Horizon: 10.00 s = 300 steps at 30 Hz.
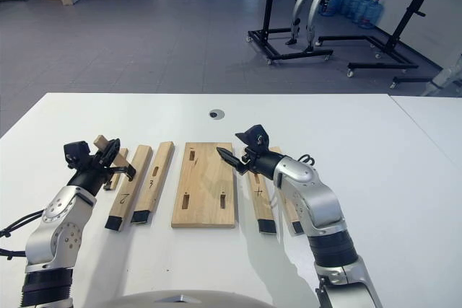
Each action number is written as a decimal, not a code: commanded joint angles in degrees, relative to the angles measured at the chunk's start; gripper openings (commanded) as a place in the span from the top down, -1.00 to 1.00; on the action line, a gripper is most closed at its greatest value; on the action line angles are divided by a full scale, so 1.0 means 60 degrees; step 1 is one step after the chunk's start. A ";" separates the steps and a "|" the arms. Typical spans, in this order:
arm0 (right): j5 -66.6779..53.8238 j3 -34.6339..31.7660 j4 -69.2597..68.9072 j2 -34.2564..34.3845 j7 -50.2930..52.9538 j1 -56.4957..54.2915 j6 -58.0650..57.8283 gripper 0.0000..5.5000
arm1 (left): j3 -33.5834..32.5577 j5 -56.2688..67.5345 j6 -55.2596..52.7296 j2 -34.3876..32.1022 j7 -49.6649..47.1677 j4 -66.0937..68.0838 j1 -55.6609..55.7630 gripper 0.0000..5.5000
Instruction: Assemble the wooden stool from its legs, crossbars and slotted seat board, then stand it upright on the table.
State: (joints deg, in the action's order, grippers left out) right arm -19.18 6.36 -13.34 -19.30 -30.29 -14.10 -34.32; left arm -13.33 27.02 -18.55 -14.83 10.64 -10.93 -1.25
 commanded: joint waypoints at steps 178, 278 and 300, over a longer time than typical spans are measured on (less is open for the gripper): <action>0.0194 -0.0578 -0.0445 0.0497 0.0883 0.0404 -0.0040 -0.38 | -0.0931 0.3734 -1.2322 -0.5002 -0.2581 -0.3337 0.5556 -0.32; -0.5635 -0.4723 0.1349 0.0082 0.0586 -0.3126 -0.3532 -0.38 | 0.0263 0.7522 -0.6253 -0.3997 0.0401 -0.0591 0.4057 0.26; -1.0619 -0.4253 0.3045 0.0506 0.2267 -0.3838 -0.4879 -0.49 | 0.0879 1.1901 -0.7689 -0.2832 0.1377 -0.0383 0.2878 0.26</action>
State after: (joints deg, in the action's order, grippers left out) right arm -84.68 -20.02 5.83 -15.88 -16.75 -38.02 -64.41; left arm -8.68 97.91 -64.00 -30.84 19.29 -12.49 16.30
